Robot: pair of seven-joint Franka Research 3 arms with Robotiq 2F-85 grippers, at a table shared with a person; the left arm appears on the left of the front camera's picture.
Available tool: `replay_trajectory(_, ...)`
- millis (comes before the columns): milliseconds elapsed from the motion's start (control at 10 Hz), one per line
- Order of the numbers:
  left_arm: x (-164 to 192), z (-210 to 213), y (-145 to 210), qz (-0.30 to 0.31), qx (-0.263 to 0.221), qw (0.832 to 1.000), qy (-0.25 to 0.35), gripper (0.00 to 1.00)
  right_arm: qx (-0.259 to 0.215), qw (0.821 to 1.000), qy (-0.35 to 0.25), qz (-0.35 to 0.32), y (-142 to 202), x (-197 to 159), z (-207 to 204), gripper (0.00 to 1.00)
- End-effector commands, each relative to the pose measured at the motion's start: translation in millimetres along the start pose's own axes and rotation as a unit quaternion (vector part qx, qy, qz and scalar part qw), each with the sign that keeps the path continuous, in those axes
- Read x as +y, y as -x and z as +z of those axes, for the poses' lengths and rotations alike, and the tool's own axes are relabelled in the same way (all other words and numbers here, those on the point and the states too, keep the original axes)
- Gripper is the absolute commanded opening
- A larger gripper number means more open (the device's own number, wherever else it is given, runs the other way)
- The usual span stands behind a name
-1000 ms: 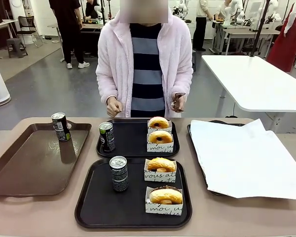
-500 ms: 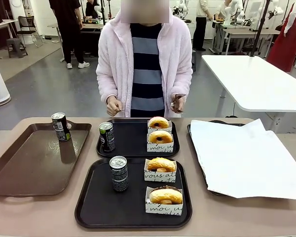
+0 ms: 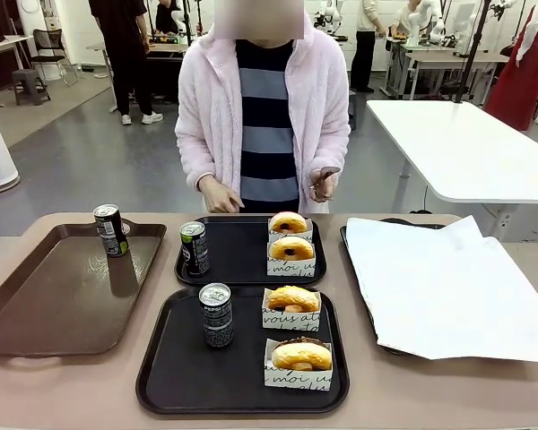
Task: Set up donuts and drinks on trays.
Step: Pick up one Pepsi coke from the Handle tray and place it on the Flat Tray without a Pepsi coke.
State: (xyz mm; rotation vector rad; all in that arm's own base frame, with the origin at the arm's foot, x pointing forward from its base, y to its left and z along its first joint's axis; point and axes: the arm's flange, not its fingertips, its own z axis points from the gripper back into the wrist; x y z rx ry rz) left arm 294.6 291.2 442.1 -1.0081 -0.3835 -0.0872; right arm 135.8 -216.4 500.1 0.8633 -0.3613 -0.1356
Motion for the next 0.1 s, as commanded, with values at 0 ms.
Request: replay_trajectory(0,1.3,-1.9,2.7,-0.012,-0.009,1.000,0.008,1.00,0.000,1.000,-0.002,0.002,1.9,-1.7,0.7,1.00)
